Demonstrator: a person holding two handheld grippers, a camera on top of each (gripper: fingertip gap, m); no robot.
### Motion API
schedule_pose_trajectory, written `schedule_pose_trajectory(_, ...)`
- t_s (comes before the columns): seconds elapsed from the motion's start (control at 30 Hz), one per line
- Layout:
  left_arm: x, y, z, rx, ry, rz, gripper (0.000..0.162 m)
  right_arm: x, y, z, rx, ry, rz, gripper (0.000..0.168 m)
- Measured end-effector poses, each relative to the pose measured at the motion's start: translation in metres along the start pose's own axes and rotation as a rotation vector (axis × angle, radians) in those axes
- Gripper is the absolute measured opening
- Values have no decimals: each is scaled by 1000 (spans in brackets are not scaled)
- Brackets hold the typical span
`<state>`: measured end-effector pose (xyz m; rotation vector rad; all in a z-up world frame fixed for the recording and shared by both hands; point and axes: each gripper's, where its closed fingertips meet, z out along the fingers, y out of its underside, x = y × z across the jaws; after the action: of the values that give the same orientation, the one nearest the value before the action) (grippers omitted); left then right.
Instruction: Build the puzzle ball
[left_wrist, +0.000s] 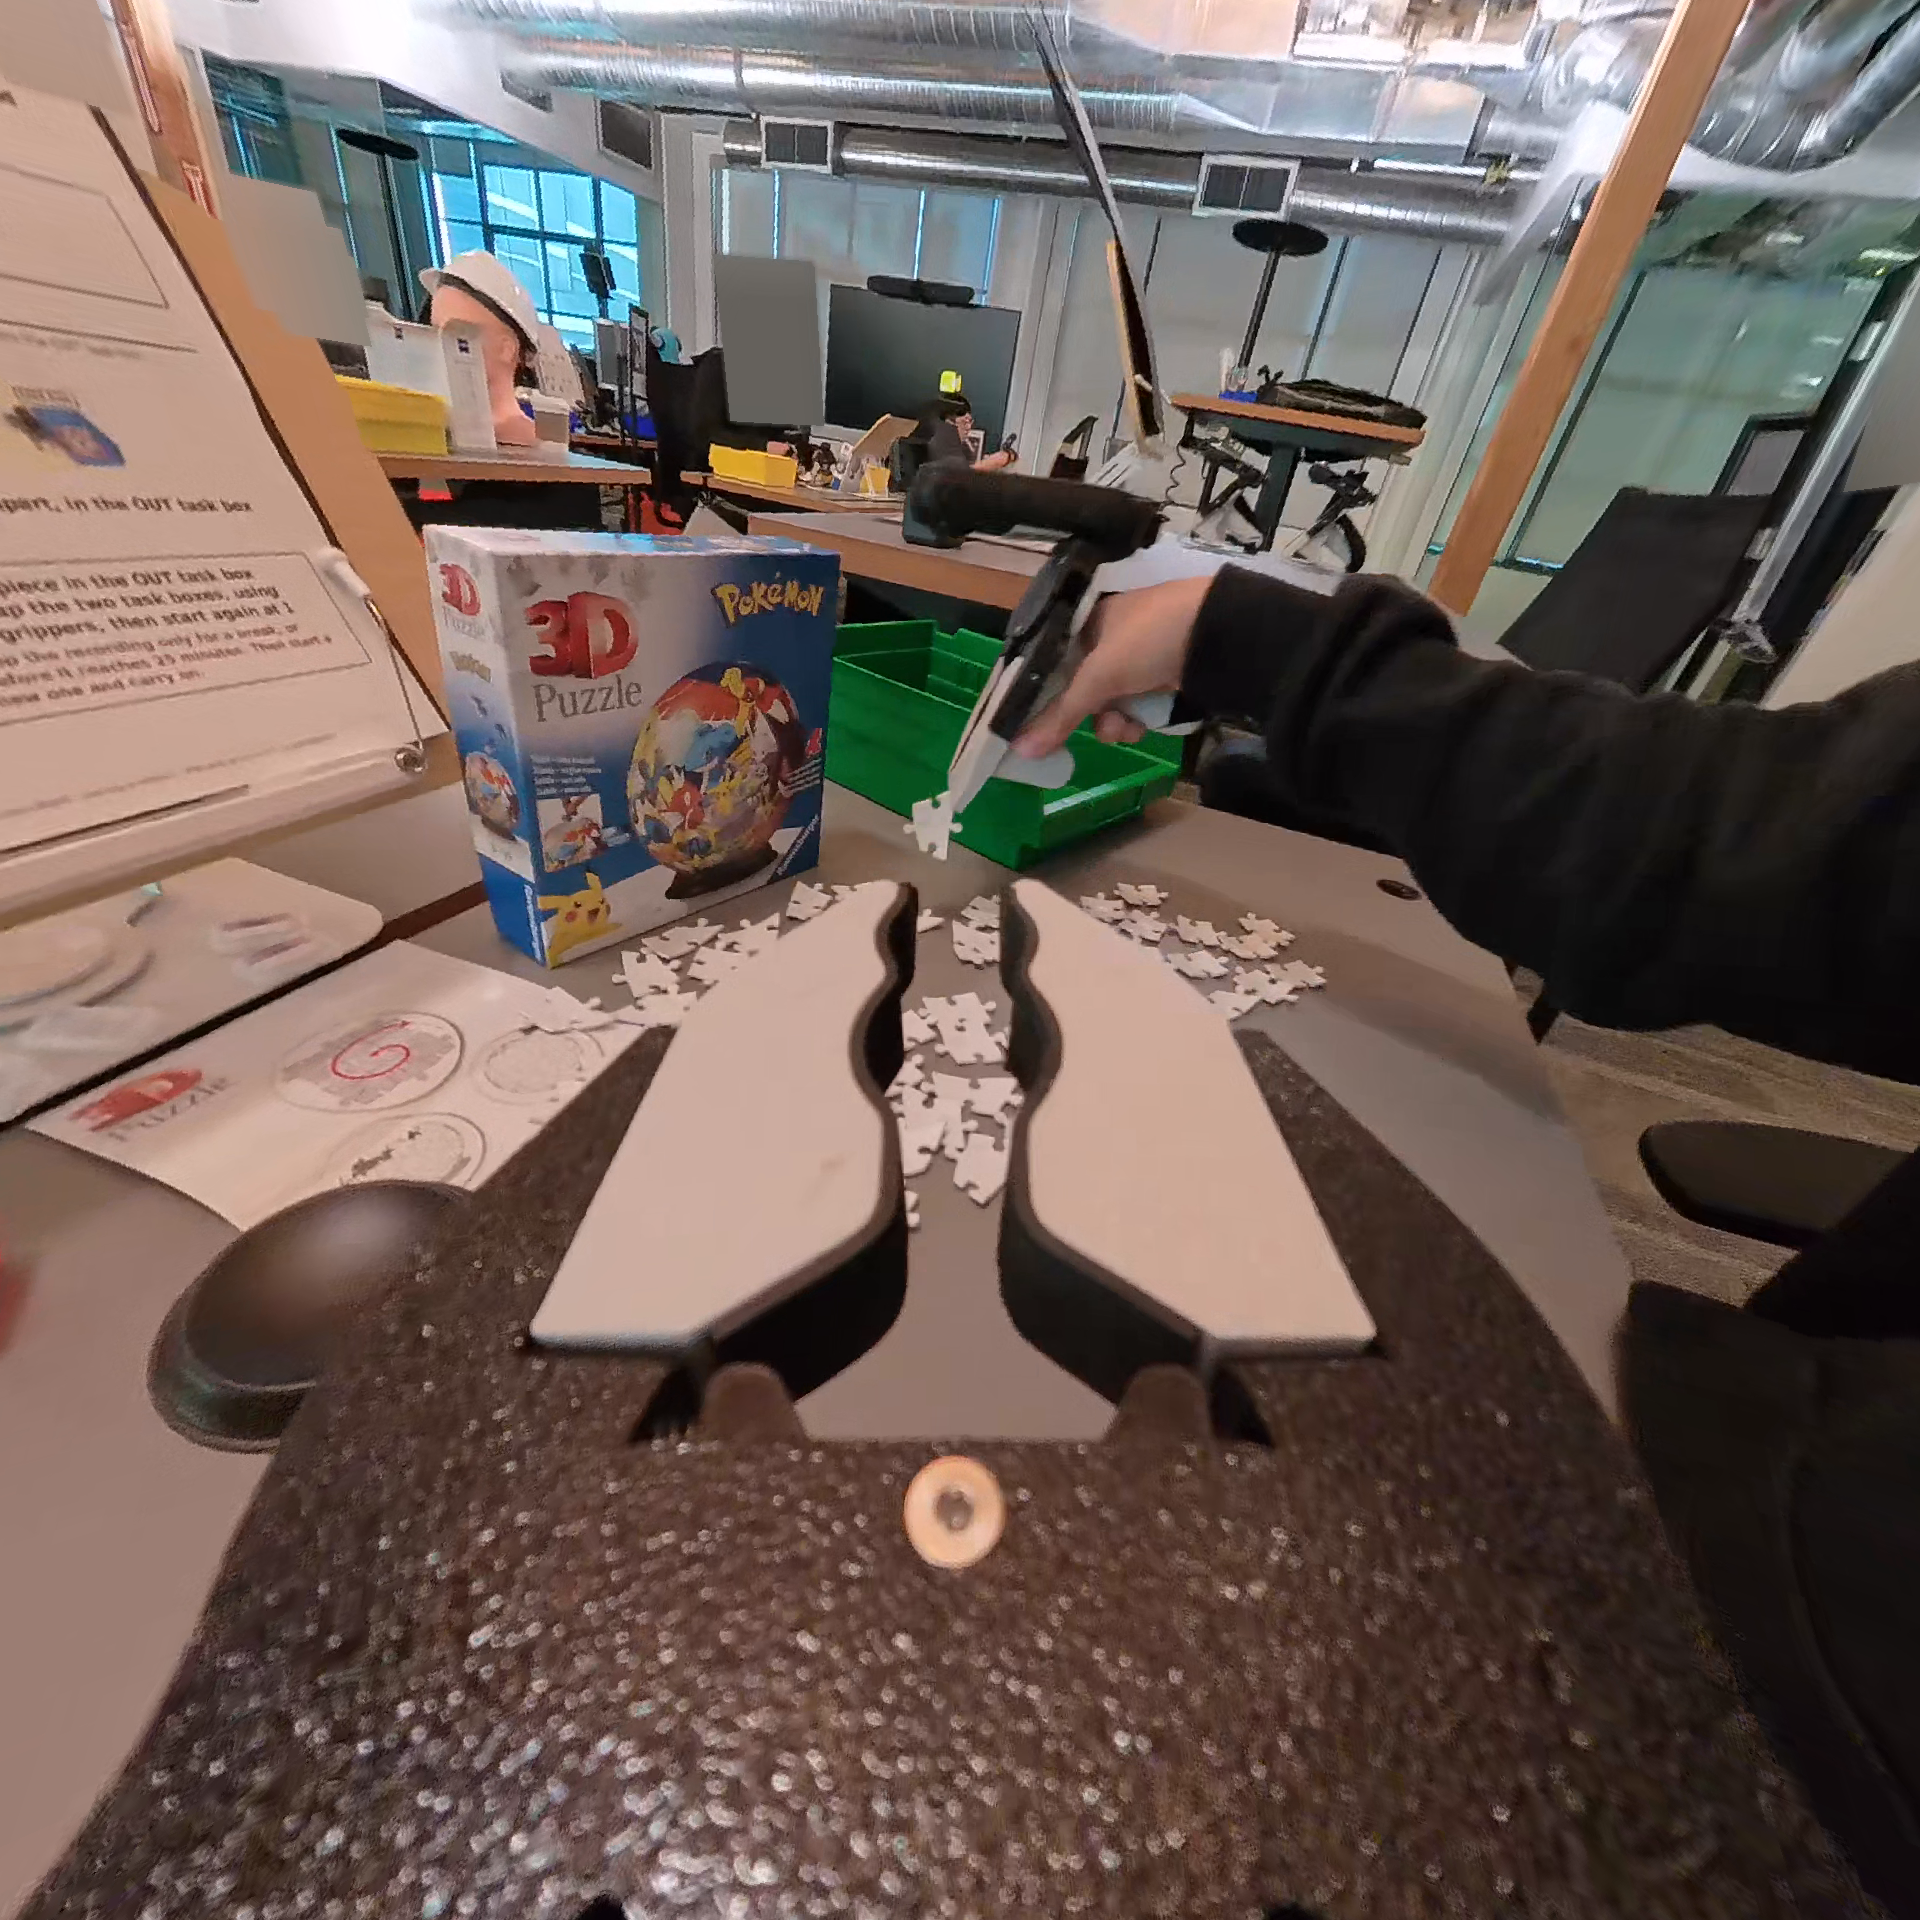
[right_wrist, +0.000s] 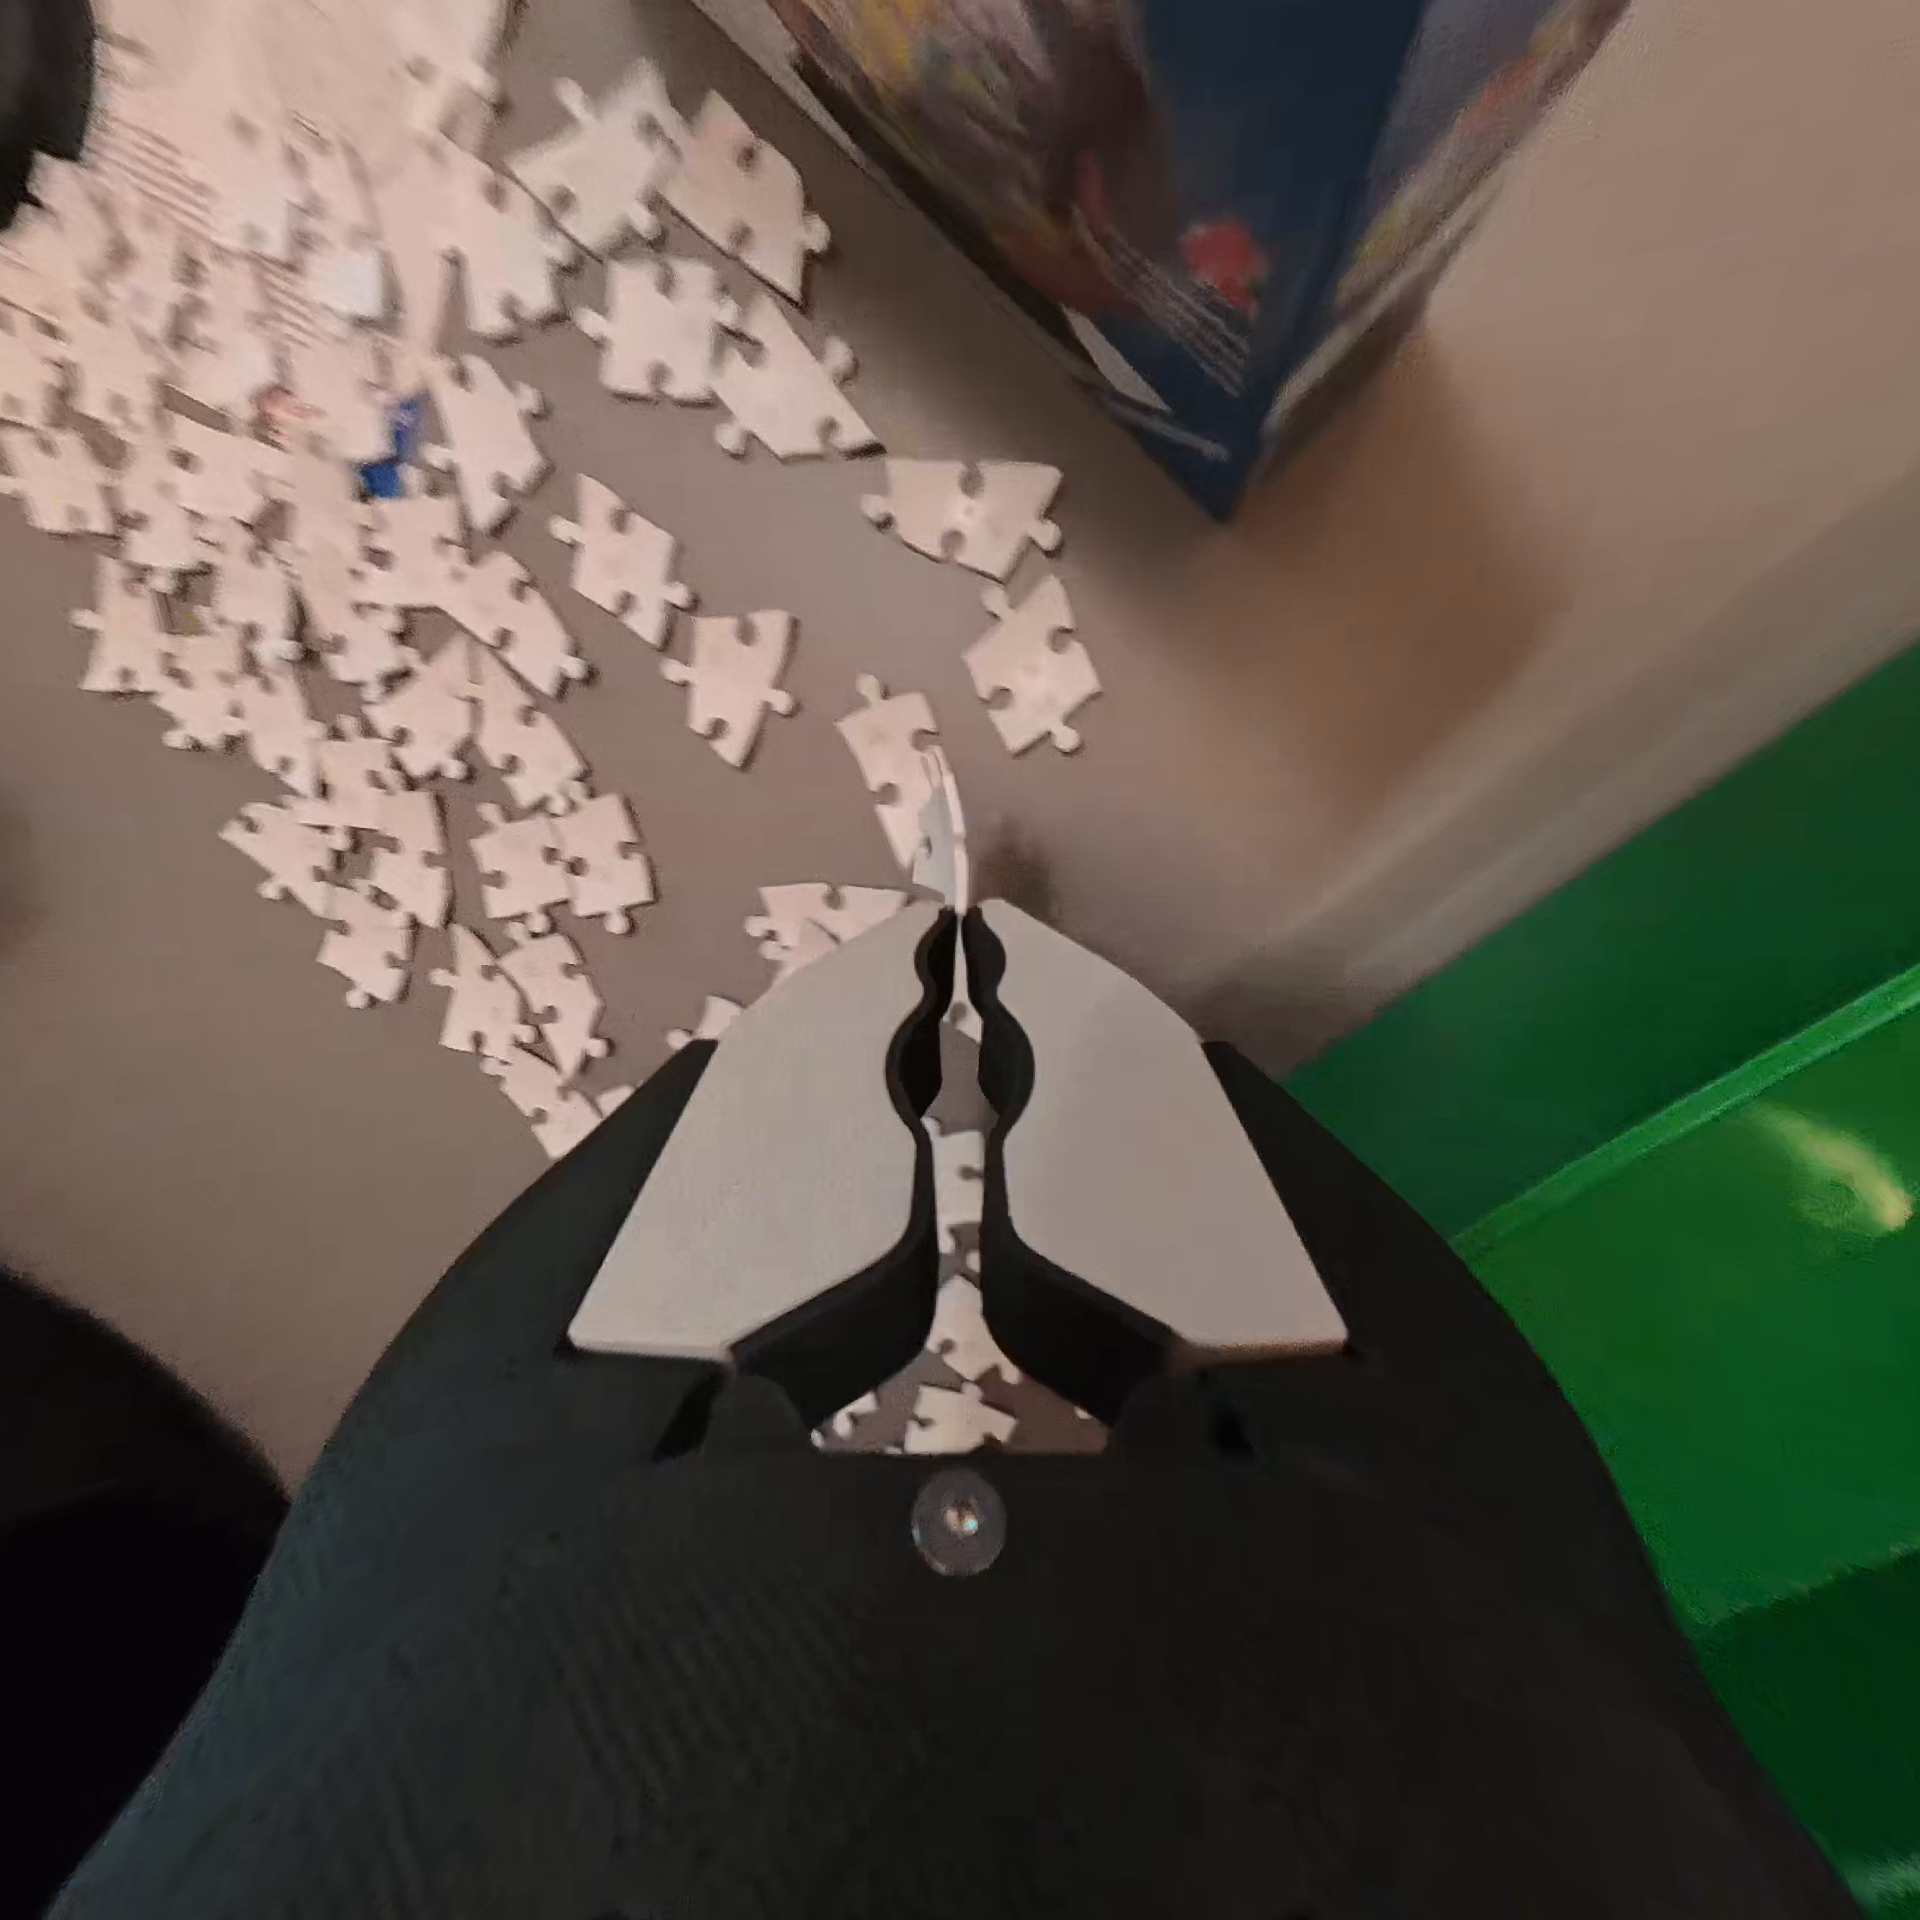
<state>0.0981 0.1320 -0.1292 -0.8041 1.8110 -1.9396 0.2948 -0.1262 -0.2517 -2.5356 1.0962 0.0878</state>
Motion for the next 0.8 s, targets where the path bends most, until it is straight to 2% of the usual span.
schedule_pose_trajectory(0.3,-10,15,-24,-76,-56,17,10,15,5,19,-221,99,3,2)
schedule_pose_trajectory(0.57,-10,16,-27,-93,-56,11,10,5,5,32,-201,62,27,2)
schedule_pose_trajectory(0.7,-8,16,-26,-99,-50,18,11,11,8,35,-191,123,16,3)
schedule_pose_trajectory(0.8,-7,17,-25,-103,-49,14,11,13,6,36,-168,170,-15,15)
